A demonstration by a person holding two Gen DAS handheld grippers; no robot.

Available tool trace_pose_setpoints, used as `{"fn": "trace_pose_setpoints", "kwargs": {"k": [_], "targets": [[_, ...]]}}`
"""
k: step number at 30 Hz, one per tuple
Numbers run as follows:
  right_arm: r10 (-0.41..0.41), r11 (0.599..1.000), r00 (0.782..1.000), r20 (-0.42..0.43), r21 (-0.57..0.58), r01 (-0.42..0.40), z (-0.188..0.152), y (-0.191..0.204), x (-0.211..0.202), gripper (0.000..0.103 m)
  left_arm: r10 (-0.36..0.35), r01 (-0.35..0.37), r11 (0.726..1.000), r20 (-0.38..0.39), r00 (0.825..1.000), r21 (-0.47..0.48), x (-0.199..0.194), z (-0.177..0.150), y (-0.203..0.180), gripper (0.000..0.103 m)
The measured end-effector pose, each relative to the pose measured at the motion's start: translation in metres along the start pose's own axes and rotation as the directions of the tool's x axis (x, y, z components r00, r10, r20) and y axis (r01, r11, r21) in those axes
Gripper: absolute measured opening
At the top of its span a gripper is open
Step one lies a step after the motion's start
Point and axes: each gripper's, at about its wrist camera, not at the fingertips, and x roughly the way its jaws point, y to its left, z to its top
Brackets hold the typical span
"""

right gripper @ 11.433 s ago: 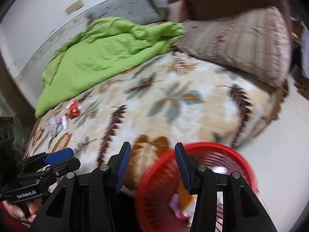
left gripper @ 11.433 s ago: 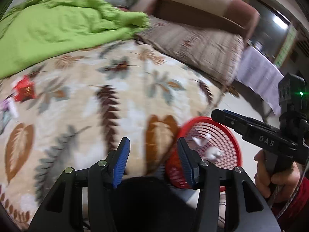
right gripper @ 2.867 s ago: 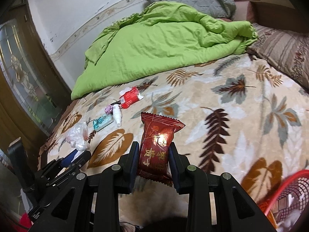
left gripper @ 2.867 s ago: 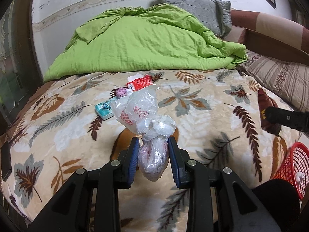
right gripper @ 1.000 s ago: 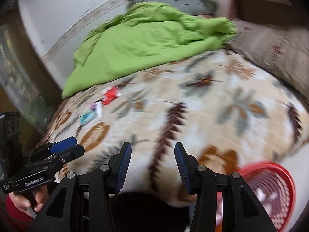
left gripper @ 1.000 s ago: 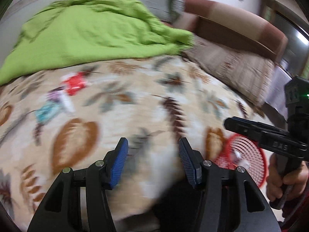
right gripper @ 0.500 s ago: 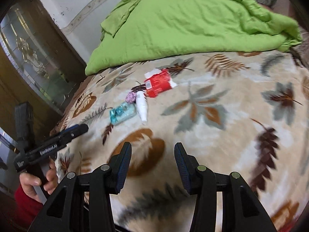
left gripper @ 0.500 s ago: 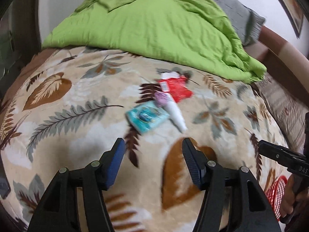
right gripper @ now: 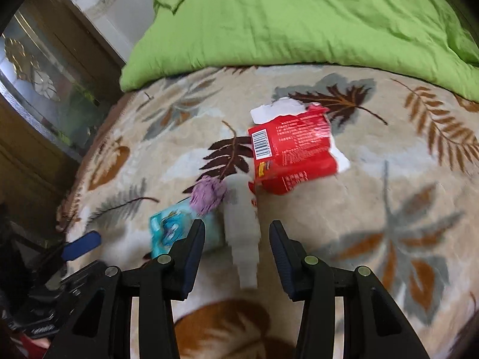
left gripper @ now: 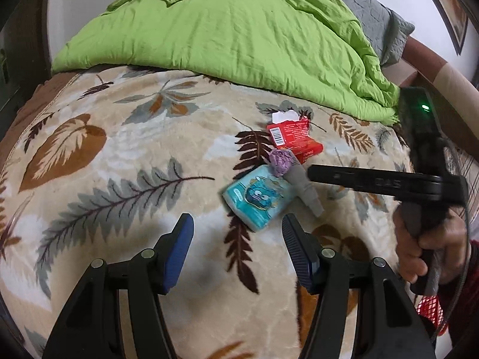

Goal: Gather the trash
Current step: 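Grasp the white bottle with the right tool while the left grasps the purple foil ball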

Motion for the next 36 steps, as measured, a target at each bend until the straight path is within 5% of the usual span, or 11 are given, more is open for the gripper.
{"fn": "trace_pose_setpoints", "kwargs": {"k": [8, 18, 21, 27, 36], "targets": [[0.01, 0.999, 0.999, -0.046, 0.051, -0.008, 0.001, -0.009, 0.025, 0.033, -0.041, 0.042, 0.991, -0.011, 0.999, 0.129, 0.02, 0.012, -0.019, 0.069], [0.025, 0.989, 1.0, 0.016, 0.148, -0.027, -0.055, -0.053, -0.043, 0.033, -0.033, 0.052, 0.98, -0.105, 0.994, 0.19, 0.075, 0.025, -0.035, 0.071], [0.035, 0.982, 0.999, 0.039, 0.182, -0.041, -0.074, -0.063, -0.059, 0.033, -0.008, 0.026, 0.979, -0.091, 0.996, 0.203, 0.081, 0.027, -0.042, 0.071], [0.018, 0.982, 0.995, 0.097, 0.186, -0.036, -0.089, -0.068, -0.084, 0.033, -0.078, 0.087, 0.983, -0.06, 0.995, 0.164, 0.082, 0.052, -0.064, 0.07], [0.011, 0.983, 0.992, 0.128, 0.179, -0.035, -0.093, -0.069, -0.095, 0.033, -0.021, 0.035, 0.994, -0.143, 0.99, 0.1, 0.141, 0.067, -0.081, 0.038]]}}
